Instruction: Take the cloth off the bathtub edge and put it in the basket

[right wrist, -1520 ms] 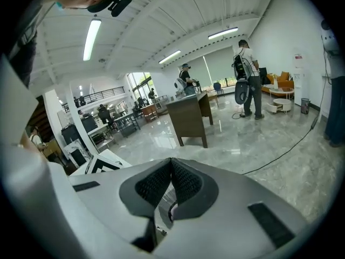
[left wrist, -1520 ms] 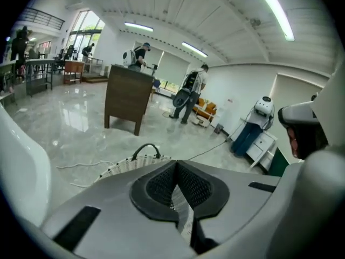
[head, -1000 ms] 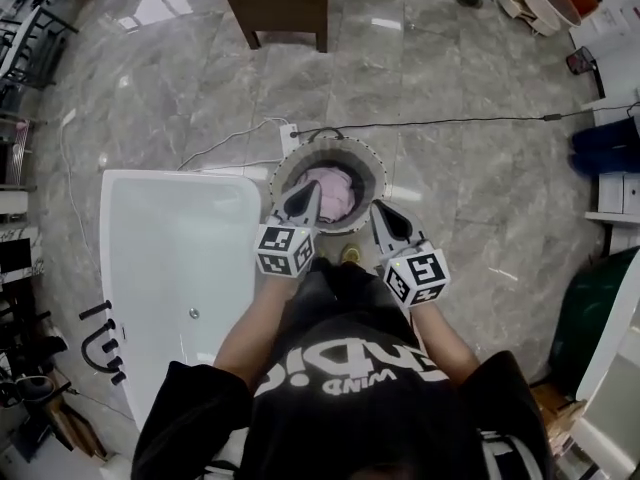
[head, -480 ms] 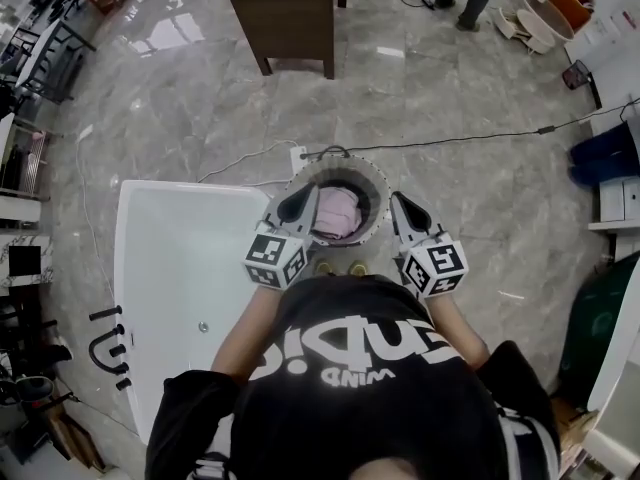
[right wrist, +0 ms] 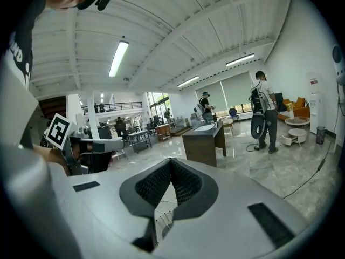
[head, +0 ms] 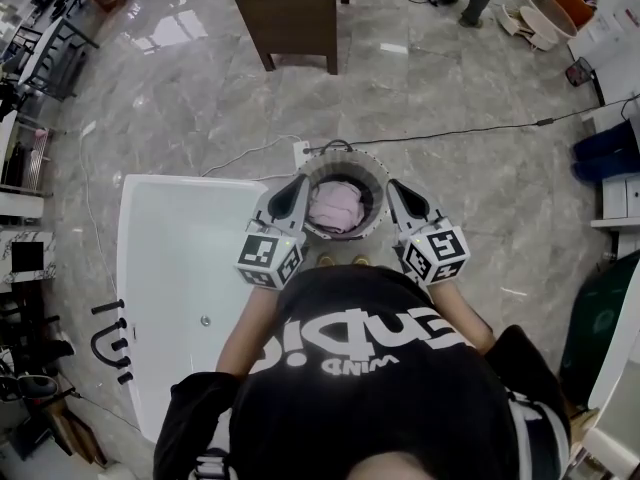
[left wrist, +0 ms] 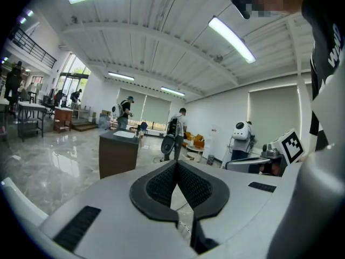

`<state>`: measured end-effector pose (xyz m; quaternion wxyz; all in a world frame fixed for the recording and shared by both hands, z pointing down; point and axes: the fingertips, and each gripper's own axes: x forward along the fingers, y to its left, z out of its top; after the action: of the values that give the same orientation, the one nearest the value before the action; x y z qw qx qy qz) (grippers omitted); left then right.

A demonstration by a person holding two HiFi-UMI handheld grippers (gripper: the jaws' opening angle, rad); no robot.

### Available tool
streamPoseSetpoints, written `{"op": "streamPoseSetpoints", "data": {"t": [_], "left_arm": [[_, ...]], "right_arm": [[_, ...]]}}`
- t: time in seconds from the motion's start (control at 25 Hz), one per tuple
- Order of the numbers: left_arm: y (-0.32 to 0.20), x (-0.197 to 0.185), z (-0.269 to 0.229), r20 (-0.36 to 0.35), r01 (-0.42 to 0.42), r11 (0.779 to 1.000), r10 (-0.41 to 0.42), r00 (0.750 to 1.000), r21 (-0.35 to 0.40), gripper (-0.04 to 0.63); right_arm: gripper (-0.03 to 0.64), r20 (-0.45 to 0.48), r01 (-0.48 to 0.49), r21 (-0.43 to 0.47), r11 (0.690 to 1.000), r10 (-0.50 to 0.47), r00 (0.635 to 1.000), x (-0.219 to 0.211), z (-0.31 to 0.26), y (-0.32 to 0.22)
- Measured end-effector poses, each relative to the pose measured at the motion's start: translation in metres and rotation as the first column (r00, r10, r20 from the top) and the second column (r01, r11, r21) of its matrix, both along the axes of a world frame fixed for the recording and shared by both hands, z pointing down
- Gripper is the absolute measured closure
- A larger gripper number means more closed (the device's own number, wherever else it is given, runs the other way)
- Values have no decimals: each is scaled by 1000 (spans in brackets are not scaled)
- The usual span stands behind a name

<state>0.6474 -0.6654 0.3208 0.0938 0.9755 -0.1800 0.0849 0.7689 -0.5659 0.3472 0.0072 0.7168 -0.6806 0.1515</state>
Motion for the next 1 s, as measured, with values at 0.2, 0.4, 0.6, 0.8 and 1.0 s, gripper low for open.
{"op": "streamPoseSetpoints", "data": {"t": [0.2, 0.4, 0.6, 0.8, 1.0], "left_arm": [[4, 0, -2, -8, 10, 1000, -10, 1000, 1, 581], [10, -3, -2, -14, 10, 1000, -11, 1000, -9, 581], [18, -5, 0, -15, 10, 1000, -10, 1000, -13, 581], [18, -12, -2, -15, 16, 1000, -16, 1000, -13, 581], [18, -19, -3, -15, 24, 1000, -24, 1000, -12, 581]], "right_arm": [[603, 8, -4, 7, 1000, 4, 1000, 3, -3, 1], [603, 10, 3, 6, 1000, -3, 1000, -1, -6, 5], [603, 6, 14, 5, 1000, -14, 1000, -4, -4, 9], [603, 12, 15, 4, 1000, -15, 1000, -9, -6, 9], [603, 8, 16, 7, 1000, -16, 1000, -14, -7, 11]]}}
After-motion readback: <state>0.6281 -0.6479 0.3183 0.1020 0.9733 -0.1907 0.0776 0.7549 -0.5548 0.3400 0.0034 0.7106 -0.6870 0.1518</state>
